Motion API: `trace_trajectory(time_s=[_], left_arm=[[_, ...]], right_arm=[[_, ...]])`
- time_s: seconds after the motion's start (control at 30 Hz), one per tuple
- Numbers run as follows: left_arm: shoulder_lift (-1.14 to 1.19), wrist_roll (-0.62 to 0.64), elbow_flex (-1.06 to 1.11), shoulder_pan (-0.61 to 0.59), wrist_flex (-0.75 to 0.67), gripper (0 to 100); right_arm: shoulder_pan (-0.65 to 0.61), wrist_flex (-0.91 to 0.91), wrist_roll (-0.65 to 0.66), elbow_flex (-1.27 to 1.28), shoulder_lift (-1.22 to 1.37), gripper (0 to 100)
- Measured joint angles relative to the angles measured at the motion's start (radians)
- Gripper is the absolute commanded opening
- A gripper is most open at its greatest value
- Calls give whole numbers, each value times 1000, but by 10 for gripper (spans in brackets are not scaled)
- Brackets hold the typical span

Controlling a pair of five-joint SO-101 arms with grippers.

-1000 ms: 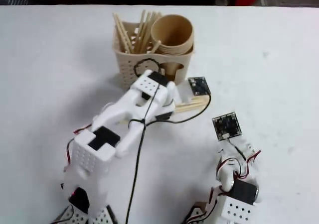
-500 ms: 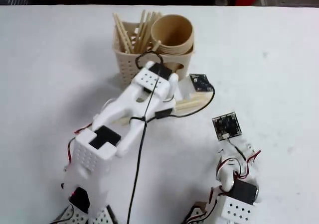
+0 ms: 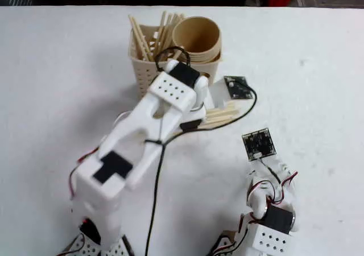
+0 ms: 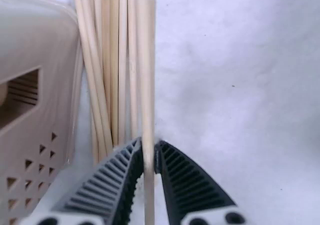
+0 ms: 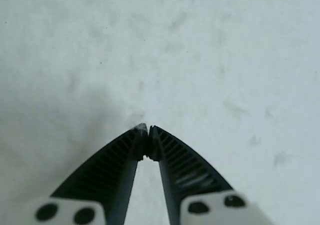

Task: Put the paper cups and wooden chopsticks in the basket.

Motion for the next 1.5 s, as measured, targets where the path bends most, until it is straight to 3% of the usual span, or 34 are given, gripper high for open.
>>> trace_trajectory(time_s=[0.2,0.3,0.4,0.6,0.87,1.03,1.2,1.5], left_arm=[[-362,60,74,14,2,22],[-528,137,74,-12,-78,22],[-658,270,91,-89,-229,22],[-707,543,176,-244,-671,22],[-572,717,218,-318,-1036,23],[-465,750,218,-345,-1083,28],[-439,753,239,-347,-1083,105],[-437,753,267,-354,-1085,98]], right_arm=[[0,0,0,0,0,21],[0,0,0,0,0,21],[0,0,0,0,0,21],[0,0,0,0,0,21],[0,0,0,0,0,21],[0,0,0,0,0,21],[0,0,0,0,0,21],[0,0,0,0,0,21]])
